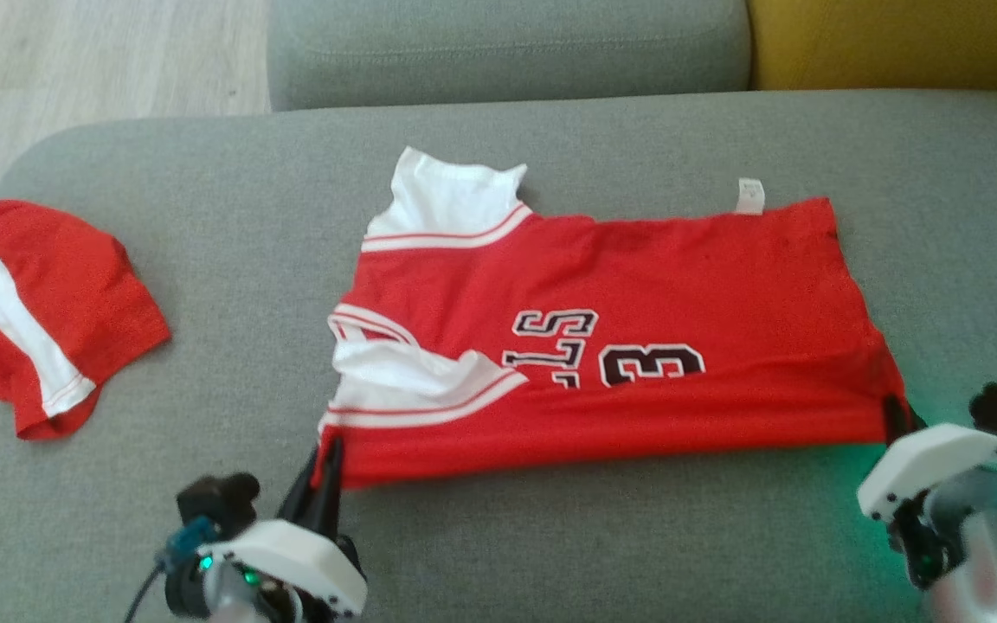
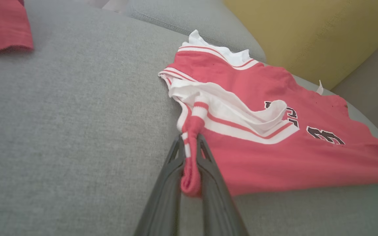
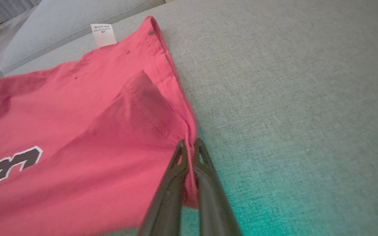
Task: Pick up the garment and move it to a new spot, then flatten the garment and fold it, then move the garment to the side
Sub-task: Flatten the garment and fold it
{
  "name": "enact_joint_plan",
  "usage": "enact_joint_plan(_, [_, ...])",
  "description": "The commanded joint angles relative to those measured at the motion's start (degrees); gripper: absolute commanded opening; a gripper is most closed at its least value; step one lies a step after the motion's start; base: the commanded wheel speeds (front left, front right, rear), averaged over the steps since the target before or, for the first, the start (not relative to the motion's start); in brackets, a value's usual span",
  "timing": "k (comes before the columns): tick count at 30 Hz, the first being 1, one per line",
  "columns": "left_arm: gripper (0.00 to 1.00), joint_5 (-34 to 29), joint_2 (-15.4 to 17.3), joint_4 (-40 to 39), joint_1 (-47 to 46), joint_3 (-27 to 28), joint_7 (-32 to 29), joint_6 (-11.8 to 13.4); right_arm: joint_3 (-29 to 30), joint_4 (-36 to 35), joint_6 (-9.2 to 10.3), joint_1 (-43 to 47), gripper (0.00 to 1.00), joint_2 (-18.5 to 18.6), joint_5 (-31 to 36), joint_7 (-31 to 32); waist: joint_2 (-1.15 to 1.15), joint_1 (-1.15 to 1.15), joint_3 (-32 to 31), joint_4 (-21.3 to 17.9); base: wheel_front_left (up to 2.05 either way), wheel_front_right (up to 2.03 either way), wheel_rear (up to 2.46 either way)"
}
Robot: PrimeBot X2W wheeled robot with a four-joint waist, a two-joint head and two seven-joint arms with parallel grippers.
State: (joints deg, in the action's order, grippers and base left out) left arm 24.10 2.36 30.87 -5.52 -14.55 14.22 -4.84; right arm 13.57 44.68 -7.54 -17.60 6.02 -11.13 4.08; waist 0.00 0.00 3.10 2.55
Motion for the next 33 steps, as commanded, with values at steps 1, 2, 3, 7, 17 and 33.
enact_joint_plan(1, [0.00,0.47,1.04,-1.36,-0.72,1.32,0.13,-0.34,-0.19,-3.11,0.05,0.08,0.00,1.62,-0.51,0.97,0.00,0.00,-0.50,-0.06,0.00,0.00,0.00])
enact_joint_plan(2, [0.00,0.57,1.14,-1.36,-0.07,0.80,-0.20,-0.61,0.11,-4.01,0.05,1.01,0.00,1.66,-0.64,1.83,0.00,0.00,-0.69,-0.09,0.00,0.00,0.00])
enact_joint_plan(3, [0.00,0.66,1.22,-1.46,0.54,0.33,-0.47,-0.82,0.36,-5.03,0.05,2.02,0.00,1.64,-0.77,2.76,0.00,0.00,-0.85,-0.13,0.00,0.00,0.00])
enact_joint_plan(7, [0.06,0.94,1.34,-2.17,2.07,-0.48,-0.67,-0.98,1.08,-10.64,0.05,6.23,0.00,1.27,-1.17,6.00,0.00,0.00,-0.94,-0.27,0.00,0.00,0.00])
enact_joint_plan(17, [1.00,-3.54,2.04,-7.43,-1.32,2.01,0.67,4.37,-0.14,-27.17,0.05,8.93,1.00,-2.06,2.47,-1.76,0.00,0.00,-0.06,-1.16,0.00,0.00,0.00])
enact_joint_plan(33, [1.00,-8.57,0.58,-10.36,-6.49,4.09,-0.91,0.25,-10.62,-30.65,0.05,6.15,1.00,-0.79,0.98,-12.71,0.00,0.00,4.44,-2.49,0.00,0.00,0.00])
